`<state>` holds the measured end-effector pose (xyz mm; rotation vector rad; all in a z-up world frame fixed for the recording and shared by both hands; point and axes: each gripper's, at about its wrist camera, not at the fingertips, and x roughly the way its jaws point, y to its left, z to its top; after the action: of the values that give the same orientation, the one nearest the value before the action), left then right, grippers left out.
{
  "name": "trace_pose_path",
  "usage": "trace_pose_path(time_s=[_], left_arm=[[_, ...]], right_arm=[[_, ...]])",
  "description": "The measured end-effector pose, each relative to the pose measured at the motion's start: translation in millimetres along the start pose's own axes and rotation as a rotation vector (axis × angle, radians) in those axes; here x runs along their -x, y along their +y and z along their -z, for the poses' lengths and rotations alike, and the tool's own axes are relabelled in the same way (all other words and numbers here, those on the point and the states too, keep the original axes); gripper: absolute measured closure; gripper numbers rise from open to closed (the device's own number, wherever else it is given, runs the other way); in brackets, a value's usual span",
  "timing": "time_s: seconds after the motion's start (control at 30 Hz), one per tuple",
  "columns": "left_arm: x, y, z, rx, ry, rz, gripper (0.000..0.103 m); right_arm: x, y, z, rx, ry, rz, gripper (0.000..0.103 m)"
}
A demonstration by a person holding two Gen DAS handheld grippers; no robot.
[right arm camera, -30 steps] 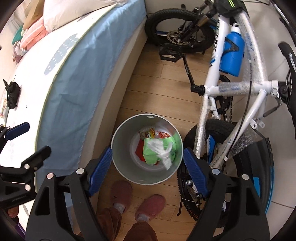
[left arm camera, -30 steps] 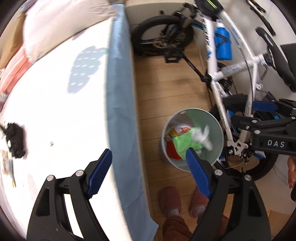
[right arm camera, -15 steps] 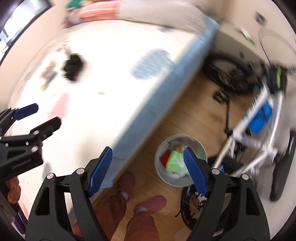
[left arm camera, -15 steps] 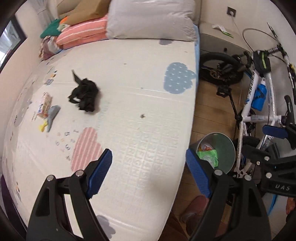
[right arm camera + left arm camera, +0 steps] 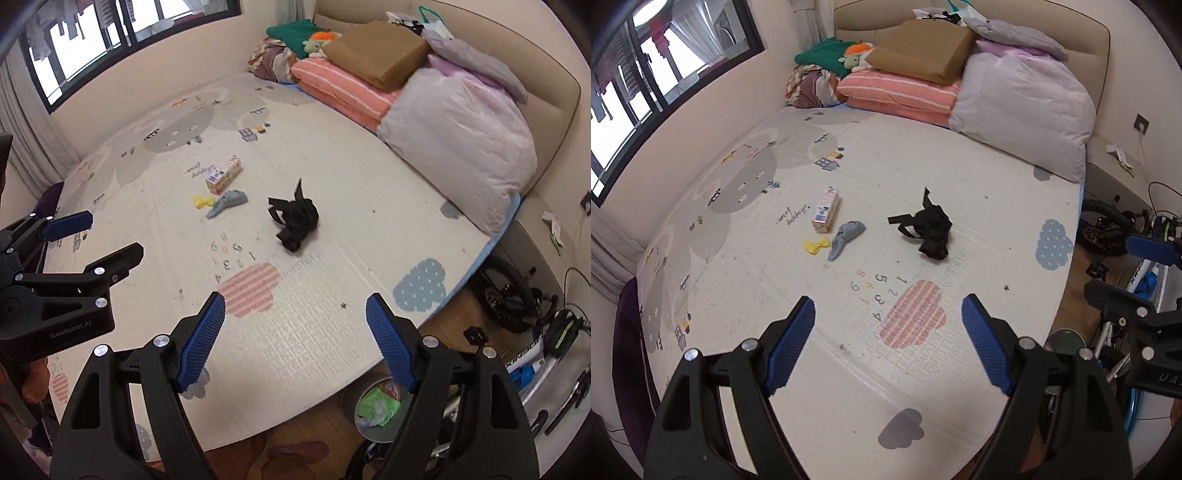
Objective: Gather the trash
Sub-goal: 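Move both open tools back over the bed toward the black bag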
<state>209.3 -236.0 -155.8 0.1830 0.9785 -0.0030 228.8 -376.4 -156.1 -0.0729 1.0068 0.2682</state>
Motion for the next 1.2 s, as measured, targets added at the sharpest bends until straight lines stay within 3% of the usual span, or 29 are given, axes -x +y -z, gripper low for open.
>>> trace_pose_path(time_s=[0.3, 0.57, 0.9, 1.2], left_arm=[[13.2, 50.7, -34.7, 0.048, -0.061, -0.014, 0.021], [-12.5, 67.4, -56.7, 0.074, -0.043, -0.032, 0.021], [-85.1, 69.7, -72.3, 0.134, 0.044, -0.069, 0.021], [-178.1, 70.4, -69.6, 0.157, 0.097, -0.091, 0.021]], right_arm=[[11.3, 47.3, -61.6, 0.075, -0.071, 0.003, 0.027], [-19.9, 52.2, -86.8, 0.091, -0.04, -0.03, 0.027], [-100.9, 30.7, -121.2, 0.115, 0.028, -0.073, 0.027], [-210.3, 9.3, -133.6, 0.132, 0.078, -0.061, 0.027]])
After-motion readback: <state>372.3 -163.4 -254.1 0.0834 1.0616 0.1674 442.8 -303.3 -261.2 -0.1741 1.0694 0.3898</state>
